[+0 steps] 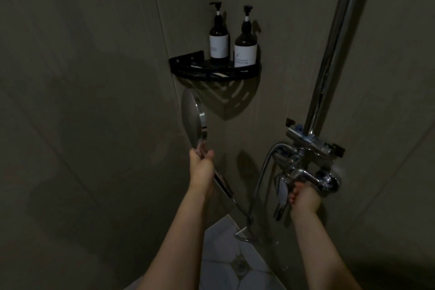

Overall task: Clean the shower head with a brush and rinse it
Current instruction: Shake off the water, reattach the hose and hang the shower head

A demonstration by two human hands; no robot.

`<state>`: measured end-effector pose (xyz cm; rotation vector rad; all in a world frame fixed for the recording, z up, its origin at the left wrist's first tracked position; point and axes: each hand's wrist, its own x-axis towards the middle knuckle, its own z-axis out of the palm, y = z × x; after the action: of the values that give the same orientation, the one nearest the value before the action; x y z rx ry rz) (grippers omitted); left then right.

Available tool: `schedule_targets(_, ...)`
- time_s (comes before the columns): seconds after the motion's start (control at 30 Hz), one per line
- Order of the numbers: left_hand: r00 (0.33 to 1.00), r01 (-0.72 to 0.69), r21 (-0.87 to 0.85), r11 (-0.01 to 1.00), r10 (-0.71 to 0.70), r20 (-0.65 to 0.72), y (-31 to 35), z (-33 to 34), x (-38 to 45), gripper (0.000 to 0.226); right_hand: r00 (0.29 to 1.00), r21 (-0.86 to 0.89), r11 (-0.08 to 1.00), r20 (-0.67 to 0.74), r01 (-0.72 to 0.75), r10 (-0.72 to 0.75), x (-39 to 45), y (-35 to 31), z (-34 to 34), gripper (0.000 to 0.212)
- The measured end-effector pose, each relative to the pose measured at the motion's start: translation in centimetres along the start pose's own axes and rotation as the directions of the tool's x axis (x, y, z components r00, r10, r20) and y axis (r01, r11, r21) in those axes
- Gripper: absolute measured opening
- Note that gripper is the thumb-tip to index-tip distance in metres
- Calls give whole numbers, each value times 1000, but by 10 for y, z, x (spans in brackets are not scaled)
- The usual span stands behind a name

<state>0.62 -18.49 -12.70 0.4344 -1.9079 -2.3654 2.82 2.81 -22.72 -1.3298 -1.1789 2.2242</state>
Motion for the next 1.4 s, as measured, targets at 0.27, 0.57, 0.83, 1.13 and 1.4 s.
schedule_targets(0.27, 989, -146, 263, 954, 136, 57, 2, -7, -5, 27, 950, -519, 797, 195, 310, -243, 3, 30, -6, 19)
schedule_targets(0.57, 968, -252, 493, 832, 214, 132, -2, -6, -10, 35, 913, -696, 593, 279, 405, -296, 3, 32, -11, 24)
schedule_targets(0.83, 971, -235, 438, 868, 227, 72, 3, -10, -13, 39, 915, -766, 511, 265, 391, -304, 2, 28, -12, 28)
schedule_targets(1.13, 967, -207, 389, 898, 249, -60, 8, -21, -13, 43, 918, -791, 477, 270, 383, -290, 0, 25, -11, 23)
schedule_targets(1.4, 958, -234, 353, 906, 276, -74, 15, -29, -18, 43, 914, -794, 466, 274, 391, -299, -7, 23, -9, 25)
